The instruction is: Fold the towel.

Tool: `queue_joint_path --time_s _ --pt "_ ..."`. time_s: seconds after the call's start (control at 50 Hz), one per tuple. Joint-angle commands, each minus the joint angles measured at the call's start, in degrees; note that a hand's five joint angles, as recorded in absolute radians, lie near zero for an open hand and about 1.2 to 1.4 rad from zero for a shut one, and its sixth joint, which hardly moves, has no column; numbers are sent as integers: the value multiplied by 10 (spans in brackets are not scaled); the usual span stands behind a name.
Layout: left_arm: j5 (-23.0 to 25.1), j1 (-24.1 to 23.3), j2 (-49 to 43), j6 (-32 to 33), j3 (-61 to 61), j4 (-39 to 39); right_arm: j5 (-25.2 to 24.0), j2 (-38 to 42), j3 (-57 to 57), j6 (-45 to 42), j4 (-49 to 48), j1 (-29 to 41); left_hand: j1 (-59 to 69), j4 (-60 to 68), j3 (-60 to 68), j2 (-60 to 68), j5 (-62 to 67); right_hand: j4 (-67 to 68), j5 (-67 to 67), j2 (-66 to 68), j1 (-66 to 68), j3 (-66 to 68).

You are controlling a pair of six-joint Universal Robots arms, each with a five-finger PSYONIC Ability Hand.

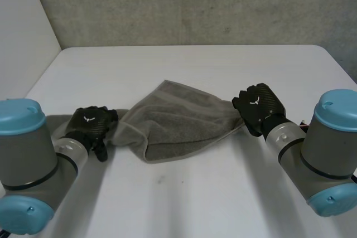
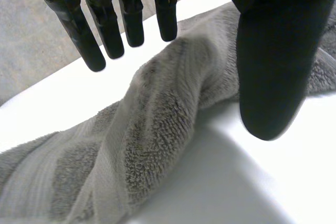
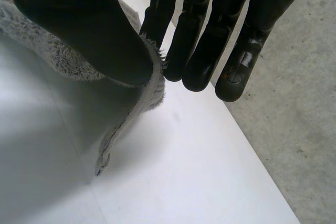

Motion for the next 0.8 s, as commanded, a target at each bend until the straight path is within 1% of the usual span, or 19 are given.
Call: queue_joint_path --time_s 0.02,0.08,0.14,0.16,0.2,0.26,0.32,0.36,0.38,0.42,0.44,0.48,0.52,0.7,0.76,0.8 --pt "7 -12 12 72 31 -15 -3 -1 18 0 -7 -12 -125 -144 -134 -134 -142 116 131 129 246 121" --pt "7 -21 12 79 42 -14 -3 -1 21 0 -7 -12 -122 -140 -131 -130 -139 116 131 129 246 121" --pt "7 -46 3 85 65 -14 -3 -1 25 0 -7 -12 -118 -137 -128 -127 -136 116 131 129 246 121" --pt "7 -47 3 85 65 -14 -3 -1 26 0 -9 -12 -118 -137 -128 -127 -136 116 131 129 246 121" --pt "8 -59 -11 86 79 -13 -4 -1 28 0 -10 -13 -112 -130 -121 -120 -129 116 131 129 246 121" --pt "10 -63 -37 87 105 -15 -4 -1 29 0 -10 -13 -83 -102 -93 -92 -100 116 131 129 246 121" --pt "15 -64 -52 87 126 -19 -4 -1 30 0 -10 -13 -51 -70 -60 -60 -68 116 131 129 246 121" --pt "17 -63 -78 88 160 -32 -5 -1 31 0 -10 -13 41 22 32 32 24 116 131 129 246 121" --pt "18 -63 -78 88 161 -32 -5 -1 32 0 -11 -13 41 23 32 33 24 116 131 129 246 121" --pt "17 -62 -97 96 190 -58 -5 0 33 0 -10 -13 93 75 84 85 76 116 131 129 246 121" --pt "17 -62 -97 96 190 -58 -5 0 34 0 -11 -13 94 75 84 85 76 116 131 129 246 121" --pt "15 -61 -109 111 209 -89 -5 0 34 0 -11 -13 95 77 86 87 78 116 131 129 246 121" --pt "12 -59 -110 116 215 -99 -5 1 34 0 -10 -13 95 77 86 87 78 116 131 129 246 121" --pt "10 -53 -119 122 220 -118 -5 3 35 -1 -10 -12 95 77 86 87 78 116 131 129 246 121" --pt "10 -53 -121 129 214 -136 -5 3 35 -2 -10 -12 95 77 86 87 78 116 131 129 246 121" --pt "9 -52 -121 133 209 -162 -5 3 35 -1 -10 -13 105 87 96 97 88 116 131 129 246 121"
